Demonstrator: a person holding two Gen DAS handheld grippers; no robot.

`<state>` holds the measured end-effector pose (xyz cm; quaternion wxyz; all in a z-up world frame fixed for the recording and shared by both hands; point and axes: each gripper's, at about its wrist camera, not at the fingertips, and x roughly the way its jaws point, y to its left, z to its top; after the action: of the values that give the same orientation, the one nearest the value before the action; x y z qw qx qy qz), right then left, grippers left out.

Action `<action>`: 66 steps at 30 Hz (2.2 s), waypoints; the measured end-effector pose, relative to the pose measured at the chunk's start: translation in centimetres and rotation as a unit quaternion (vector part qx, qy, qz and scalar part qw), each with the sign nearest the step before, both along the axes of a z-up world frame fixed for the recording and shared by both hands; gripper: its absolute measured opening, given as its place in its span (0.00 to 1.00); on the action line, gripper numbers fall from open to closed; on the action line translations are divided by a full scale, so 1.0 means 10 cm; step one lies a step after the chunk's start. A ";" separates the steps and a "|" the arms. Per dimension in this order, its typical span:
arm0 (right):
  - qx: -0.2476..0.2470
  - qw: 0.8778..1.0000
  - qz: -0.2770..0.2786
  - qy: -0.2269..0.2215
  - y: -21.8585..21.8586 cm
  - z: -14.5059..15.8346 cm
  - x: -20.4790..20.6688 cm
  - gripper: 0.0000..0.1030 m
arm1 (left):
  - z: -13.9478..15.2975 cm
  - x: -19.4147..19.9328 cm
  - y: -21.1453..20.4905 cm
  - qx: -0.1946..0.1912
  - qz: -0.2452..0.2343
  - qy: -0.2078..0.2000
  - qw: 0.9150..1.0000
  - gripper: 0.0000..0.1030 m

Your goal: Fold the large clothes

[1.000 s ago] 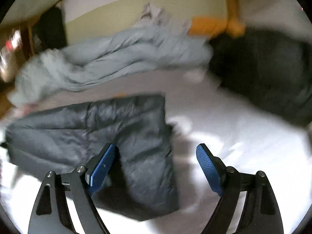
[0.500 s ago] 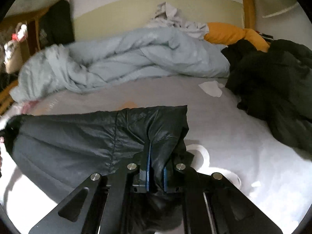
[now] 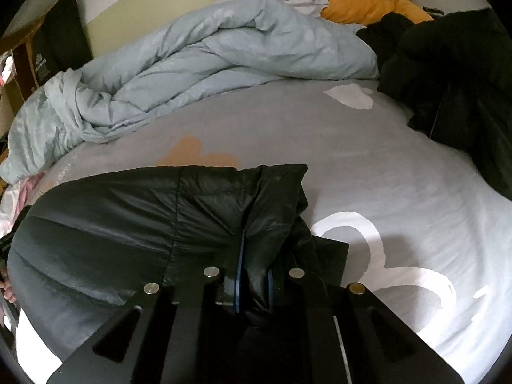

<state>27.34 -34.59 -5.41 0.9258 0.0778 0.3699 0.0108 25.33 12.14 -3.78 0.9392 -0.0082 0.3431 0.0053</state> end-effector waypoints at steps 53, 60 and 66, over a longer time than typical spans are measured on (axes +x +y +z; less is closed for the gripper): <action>-0.058 0.998 0.028 0.016 1.03 -0.21 0.22 1.00 | -0.30 0.11 -0.61 0.061 0.024 0.032 0.997 1.00; -0.067 0.997 0.026 0.023 1.05 -0.23 0.24 1.00 | -0.30 0.12 -0.63 0.071 0.027 0.037 0.996 1.00; -0.072 0.997 0.025 0.025 1.07 -0.23 0.24 1.00 | -0.30 0.13 -0.64 0.080 0.029 0.036 0.996 1.00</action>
<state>29.77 -23.89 -7.73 0.9187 0.0016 0.3949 0.0054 26.60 5.78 -6.76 0.9233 0.0572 0.3749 0.0600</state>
